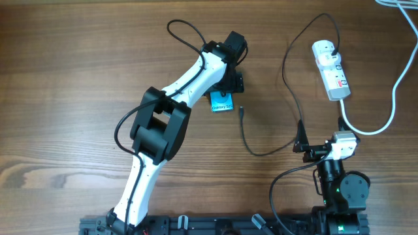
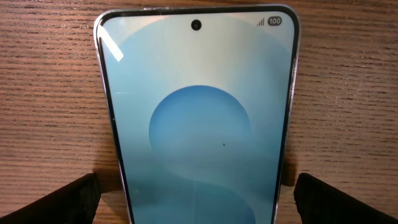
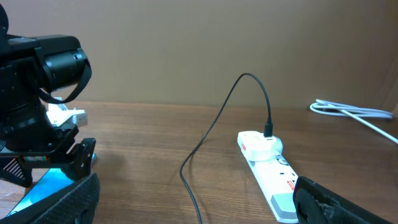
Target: Plug charger to phone and switch on socket
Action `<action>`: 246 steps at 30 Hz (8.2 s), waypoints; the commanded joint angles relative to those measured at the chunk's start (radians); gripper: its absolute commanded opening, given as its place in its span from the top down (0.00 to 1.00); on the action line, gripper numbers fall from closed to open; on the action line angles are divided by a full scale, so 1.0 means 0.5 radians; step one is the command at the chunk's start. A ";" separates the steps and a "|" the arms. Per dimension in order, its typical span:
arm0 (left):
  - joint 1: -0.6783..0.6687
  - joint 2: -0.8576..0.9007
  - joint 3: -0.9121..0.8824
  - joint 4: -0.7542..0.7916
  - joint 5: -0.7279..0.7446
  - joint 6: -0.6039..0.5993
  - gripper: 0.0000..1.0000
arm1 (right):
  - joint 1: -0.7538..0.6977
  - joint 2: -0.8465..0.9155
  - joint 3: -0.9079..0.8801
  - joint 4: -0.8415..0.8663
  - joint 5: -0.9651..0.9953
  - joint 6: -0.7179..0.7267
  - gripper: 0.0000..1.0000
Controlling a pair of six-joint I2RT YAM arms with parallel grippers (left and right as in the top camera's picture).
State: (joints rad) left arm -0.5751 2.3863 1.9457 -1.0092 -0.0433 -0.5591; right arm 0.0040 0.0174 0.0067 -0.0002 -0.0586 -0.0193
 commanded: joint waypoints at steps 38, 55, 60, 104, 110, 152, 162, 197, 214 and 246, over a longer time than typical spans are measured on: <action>-0.024 0.071 -0.035 -0.033 0.002 -0.006 0.21 | -0.008 -0.007 -0.003 0.003 0.021 0.039 0.00; -0.024 0.069 -0.023 -0.040 0.040 -0.007 0.23 | -0.008 -0.007 -0.003 0.003 0.021 0.039 0.00; -0.022 0.060 -0.020 -0.040 0.062 -0.006 0.25 | -0.008 -0.007 -0.003 0.003 0.021 0.040 0.00; -0.011 -0.296 -0.020 -0.198 0.101 -0.005 0.28 | -0.008 -0.007 -0.003 0.003 0.021 0.040 0.00; -0.011 -0.295 -0.021 -0.198 0.101 -0.006 0.27 | -0.008 -0.007 -0.003 0.003 0.021 0.040 0.00; -0.047 -0.224 -0.282 0.299 -0.134 -0.051 0.02 | -0.008 -0.007 -0.003 0.003 0.021 0.040 0.00; -0.072 -0.210 -0.282 0.301 -0.135 -0.050 0.02 | -0.008 -0.007 -0.003 0.003 0.021 0.040 0.00; -0.066 -0.082 -0.283 0.161 -0.134 -0.051 0.25 | -0.008 -0.007 -0.003 0.003 0.021 0.040 0.00; -0.049 -0.259 -0.278 0.153 -0.104 -0.051 0.30 | -0.008 -0.007 -0.003 0.003 0.021 0.040 0.00; -0.034 -0.362 -0.535 0.252 0.002 -0.052 0.25 | -0.008 -0.007 -0.003 0.003 0.021 0.040 0.00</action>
State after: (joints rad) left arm -0.5972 2.2414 1.7168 -0.8921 -0.0322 -0.5819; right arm 0.0040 0.0174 0.0067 -0.0002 -0.0586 -0.0189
